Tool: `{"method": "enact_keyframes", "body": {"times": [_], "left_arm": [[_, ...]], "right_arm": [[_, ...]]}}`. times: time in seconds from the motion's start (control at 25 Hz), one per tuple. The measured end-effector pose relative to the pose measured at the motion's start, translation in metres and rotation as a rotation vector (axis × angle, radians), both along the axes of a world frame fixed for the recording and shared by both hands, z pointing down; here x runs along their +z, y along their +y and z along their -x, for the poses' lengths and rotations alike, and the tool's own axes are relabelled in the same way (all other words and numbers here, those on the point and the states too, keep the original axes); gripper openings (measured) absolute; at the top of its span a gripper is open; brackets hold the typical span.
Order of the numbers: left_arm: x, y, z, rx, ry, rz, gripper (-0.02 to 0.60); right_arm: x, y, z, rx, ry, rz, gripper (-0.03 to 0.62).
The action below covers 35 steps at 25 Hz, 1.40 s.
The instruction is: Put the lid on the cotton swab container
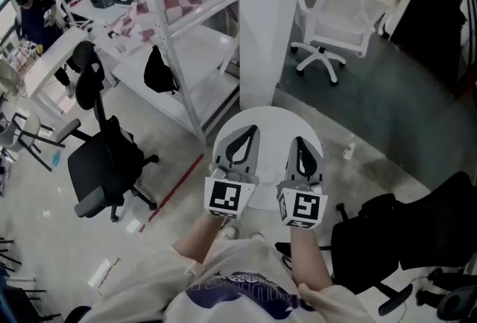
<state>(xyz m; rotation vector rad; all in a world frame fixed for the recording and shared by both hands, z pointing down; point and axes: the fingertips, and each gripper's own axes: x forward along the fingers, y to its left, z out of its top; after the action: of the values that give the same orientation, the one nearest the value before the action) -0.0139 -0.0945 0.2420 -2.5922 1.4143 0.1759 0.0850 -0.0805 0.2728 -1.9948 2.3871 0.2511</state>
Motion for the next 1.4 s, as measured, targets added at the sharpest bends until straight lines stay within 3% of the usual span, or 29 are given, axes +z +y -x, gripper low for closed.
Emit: {"method": "enact_keyframes", "body": {"times": [0.24,0.32,0.6,1.4], "left_arm": [[-0.010,-0.024,-0.003,-0.045,-0.019,-0.038,-0.003],[-0.009,-0.022,0.000,-0.051,0.009,-0.030,-0.003],[0.003,-0.028,0.007,-0.058,-0.010,0.002,-0.003],[0.002,-0.035,0.005,-0.054,-0.031,-0.007,-0.003]], "right_arm": [[-0.010,-0.021,-0.011,0.053,-0.055,-0.030,0.009],[-0.015,-0.022,-0.007,0.048,-0.039,-0.042,0.009],[-0.013,-0.026,-0.003,0.034,-0.016,-0.034,0.009],[-0.011,-0.030,0.000,0.039,-0.004,-0.010,0.008]]}}
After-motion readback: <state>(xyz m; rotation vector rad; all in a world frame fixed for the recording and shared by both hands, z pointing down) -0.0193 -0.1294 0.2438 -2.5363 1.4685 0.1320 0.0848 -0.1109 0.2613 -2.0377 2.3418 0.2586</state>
